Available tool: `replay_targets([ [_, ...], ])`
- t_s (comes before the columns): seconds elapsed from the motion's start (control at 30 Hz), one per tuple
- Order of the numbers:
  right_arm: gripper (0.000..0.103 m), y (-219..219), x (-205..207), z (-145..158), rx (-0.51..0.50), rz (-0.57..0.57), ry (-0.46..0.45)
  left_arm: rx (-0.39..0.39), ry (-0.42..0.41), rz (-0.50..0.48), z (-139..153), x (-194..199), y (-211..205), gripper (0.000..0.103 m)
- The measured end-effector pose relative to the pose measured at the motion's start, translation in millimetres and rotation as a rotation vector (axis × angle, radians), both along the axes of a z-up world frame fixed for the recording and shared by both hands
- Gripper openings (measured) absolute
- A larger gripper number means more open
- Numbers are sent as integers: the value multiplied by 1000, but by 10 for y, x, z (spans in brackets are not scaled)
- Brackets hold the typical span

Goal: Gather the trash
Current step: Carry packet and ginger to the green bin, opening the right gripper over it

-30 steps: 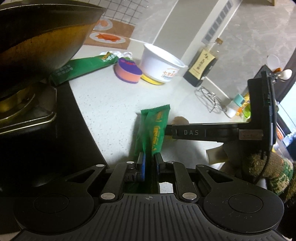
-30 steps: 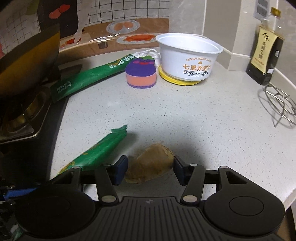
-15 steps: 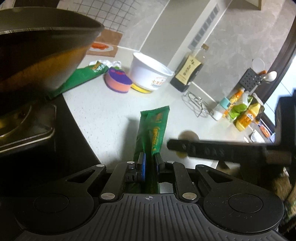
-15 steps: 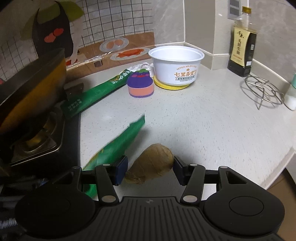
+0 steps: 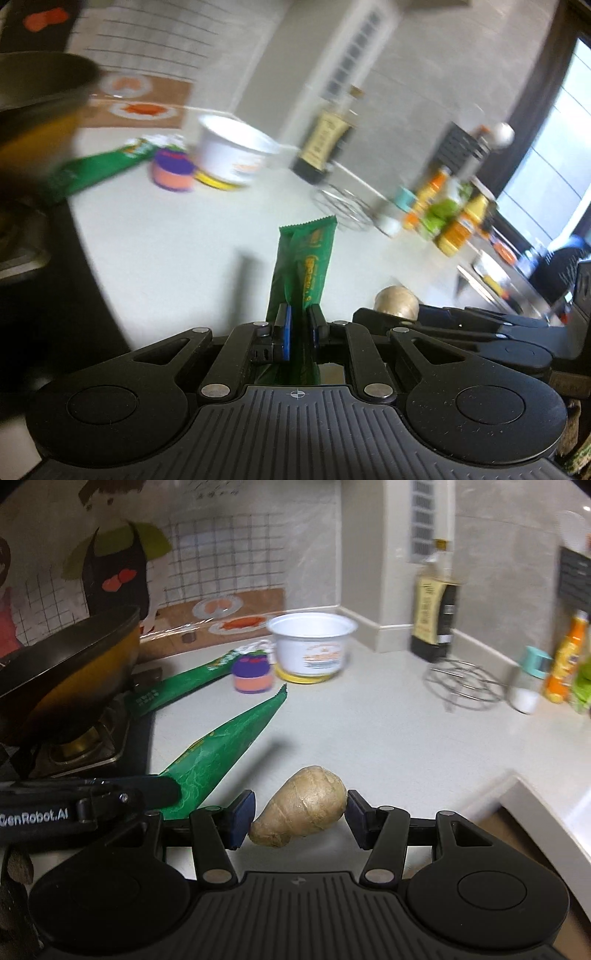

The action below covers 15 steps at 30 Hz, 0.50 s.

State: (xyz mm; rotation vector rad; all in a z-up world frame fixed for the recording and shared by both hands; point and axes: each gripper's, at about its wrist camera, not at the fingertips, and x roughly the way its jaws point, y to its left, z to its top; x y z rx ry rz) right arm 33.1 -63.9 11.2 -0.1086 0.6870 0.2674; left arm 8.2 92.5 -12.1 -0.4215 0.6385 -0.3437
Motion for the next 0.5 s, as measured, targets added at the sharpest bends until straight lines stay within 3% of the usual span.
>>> replay_targets([
  [0.3, 54, -1427, -1064, -72, 12, -180, -52, 61, 98, -152, -141, -505, -1237, 14],
  [0.4, 54, -1888, -1402, -162, 37, -260, -42, 47, 187, -197, -351, -560, -1501, 14],
  [0.5, 54, -2270, -1720, -297, 48, -332, -26, 15, 328, -239, -726, -507, -1713, 14],
])
